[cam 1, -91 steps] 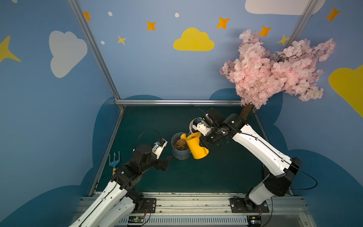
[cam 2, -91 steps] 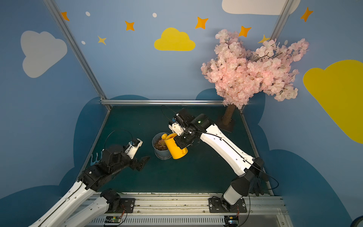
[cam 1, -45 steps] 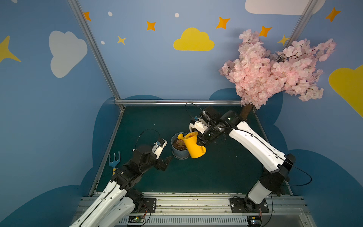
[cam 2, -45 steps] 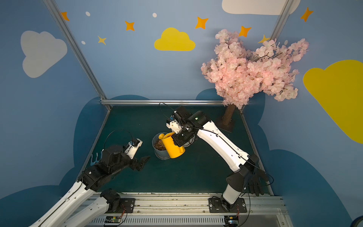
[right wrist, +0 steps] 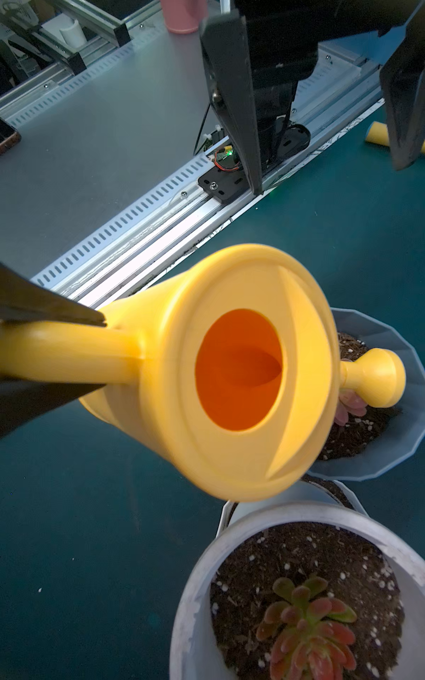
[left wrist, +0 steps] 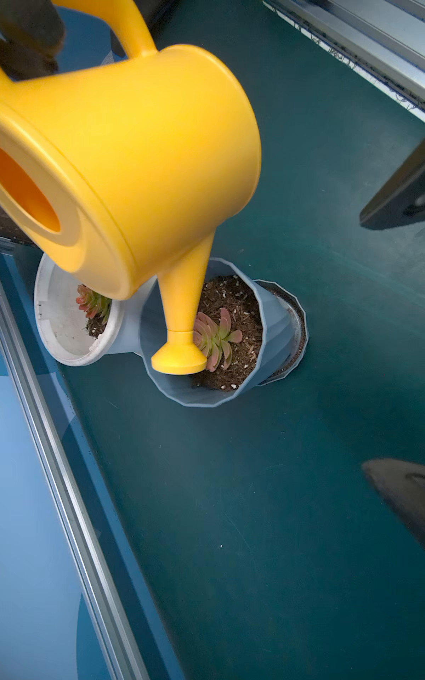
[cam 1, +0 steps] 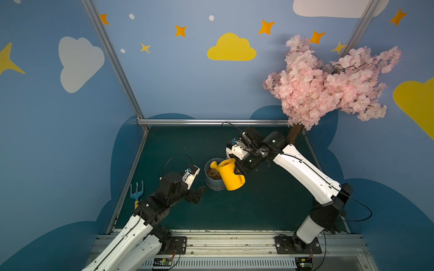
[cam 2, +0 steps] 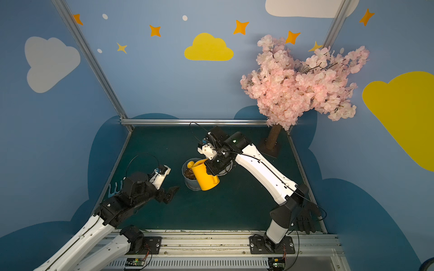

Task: Water the succulent around the soil edge
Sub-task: Water the soil of the potted plant with water.

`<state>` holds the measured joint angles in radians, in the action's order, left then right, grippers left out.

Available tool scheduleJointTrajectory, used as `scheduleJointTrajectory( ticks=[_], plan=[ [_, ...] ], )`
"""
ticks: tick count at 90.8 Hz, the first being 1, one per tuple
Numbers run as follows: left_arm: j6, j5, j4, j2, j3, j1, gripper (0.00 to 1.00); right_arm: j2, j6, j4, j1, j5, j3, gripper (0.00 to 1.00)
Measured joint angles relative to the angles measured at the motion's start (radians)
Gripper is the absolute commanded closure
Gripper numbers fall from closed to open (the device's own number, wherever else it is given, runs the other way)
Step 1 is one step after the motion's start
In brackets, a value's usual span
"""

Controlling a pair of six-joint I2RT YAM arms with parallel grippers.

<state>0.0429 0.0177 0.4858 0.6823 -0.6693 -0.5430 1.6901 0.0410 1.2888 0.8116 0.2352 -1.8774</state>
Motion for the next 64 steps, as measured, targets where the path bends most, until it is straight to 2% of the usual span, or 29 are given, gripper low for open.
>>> scheduleJointTrajectory(
  ticks=[64],
  plan=[
    [0.0, -0.024, 0.0, 0.0, 0.0, 0.0, 0.0, 0.006, -0.023, 0.004, 0.015, 0.04, -0.004, 1.0]
  ],
)
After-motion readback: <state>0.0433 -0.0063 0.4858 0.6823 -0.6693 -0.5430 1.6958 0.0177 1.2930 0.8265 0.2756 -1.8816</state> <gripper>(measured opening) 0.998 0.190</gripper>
